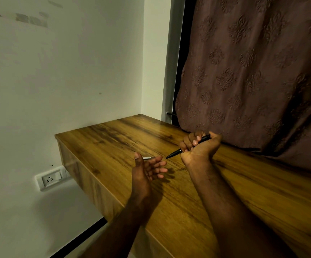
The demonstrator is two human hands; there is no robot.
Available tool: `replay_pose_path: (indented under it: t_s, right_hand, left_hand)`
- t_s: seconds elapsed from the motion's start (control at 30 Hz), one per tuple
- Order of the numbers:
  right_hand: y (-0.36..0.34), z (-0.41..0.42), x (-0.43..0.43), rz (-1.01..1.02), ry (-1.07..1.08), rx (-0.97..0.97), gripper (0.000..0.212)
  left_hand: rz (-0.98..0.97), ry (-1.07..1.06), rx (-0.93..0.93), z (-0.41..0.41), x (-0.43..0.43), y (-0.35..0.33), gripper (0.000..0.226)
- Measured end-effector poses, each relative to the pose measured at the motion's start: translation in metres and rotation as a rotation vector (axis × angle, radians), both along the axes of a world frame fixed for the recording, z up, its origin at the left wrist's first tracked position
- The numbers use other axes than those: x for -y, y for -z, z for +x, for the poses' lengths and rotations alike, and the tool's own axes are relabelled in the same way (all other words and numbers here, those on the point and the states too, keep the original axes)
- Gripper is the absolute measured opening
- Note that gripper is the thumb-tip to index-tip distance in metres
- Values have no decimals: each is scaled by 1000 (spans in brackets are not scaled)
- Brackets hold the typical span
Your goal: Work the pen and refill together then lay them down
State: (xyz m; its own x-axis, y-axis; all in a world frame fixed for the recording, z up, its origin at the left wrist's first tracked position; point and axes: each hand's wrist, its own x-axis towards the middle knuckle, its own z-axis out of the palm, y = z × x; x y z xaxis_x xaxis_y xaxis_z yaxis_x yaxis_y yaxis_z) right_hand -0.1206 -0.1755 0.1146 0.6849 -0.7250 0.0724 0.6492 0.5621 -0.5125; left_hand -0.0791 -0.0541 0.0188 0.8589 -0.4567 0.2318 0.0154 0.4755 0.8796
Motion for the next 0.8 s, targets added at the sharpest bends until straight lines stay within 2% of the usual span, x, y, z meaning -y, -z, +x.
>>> replay_pose_path:
  t_s: [0.23, 0.67, 0.8]
  right_hand:
    - [1, 0, 2, 29, 13, 11, 45]
    - [-1, 0, 3, 95, 71, -16, 44]
    - [-1, -1, 4, 103, 86, -17, 42]
  left_hand:
    - [2, -21, 9, -3, -1, 0, 93]
    - [5, -16, 20, -4, -1, -1, 102]
    - [3, -31, 8, -4, 0, 0, 90]
